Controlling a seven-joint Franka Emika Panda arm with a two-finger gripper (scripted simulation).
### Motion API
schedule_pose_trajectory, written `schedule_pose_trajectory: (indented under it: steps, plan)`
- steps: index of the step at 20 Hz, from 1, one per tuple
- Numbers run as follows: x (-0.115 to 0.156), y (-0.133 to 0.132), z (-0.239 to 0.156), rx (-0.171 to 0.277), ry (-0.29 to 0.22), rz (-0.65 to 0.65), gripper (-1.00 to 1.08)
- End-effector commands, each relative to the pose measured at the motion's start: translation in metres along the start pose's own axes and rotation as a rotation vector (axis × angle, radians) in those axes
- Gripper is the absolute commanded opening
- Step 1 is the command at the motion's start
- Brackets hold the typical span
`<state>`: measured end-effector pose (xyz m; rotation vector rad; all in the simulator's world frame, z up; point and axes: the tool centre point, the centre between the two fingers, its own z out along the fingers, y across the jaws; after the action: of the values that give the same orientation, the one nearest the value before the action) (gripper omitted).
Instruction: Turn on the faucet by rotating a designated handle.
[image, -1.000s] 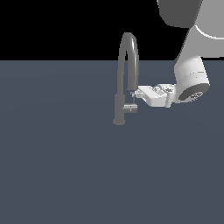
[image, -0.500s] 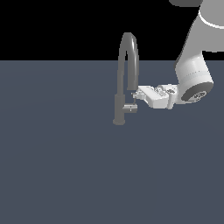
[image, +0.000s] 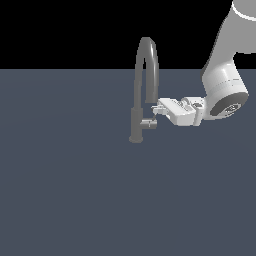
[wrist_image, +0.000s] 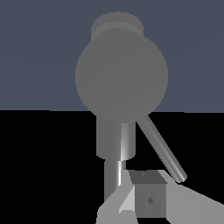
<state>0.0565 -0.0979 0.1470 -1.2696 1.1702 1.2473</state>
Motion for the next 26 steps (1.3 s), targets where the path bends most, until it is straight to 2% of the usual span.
schedule_pose_trajectory:
  steps: [1,8,10,16,17,18,26]
  plan:
    - [0.005,0.009,0.0,-0.003,-0.003,0.007,-1.0]
    - [0.018,0.031,0.0,-0.005,-0.005,0.012,-1.0]
    - [0.009,0.023,0.0,-0.004,-0.001,-0.005,-1.0]
    - [0.045,0.046,0.0,-0.005,-0.005,0.011,-1.0]
    - [0.045,0.046,0.0,-0.005,-0.005,0.011,-1.0]
    - [0.024,0.035,0.0,-0.009,-0.002,-0.021,-1.0]
    - [0.077,0.047,0.0,-0.006,-0.005,0.01,-1.0]
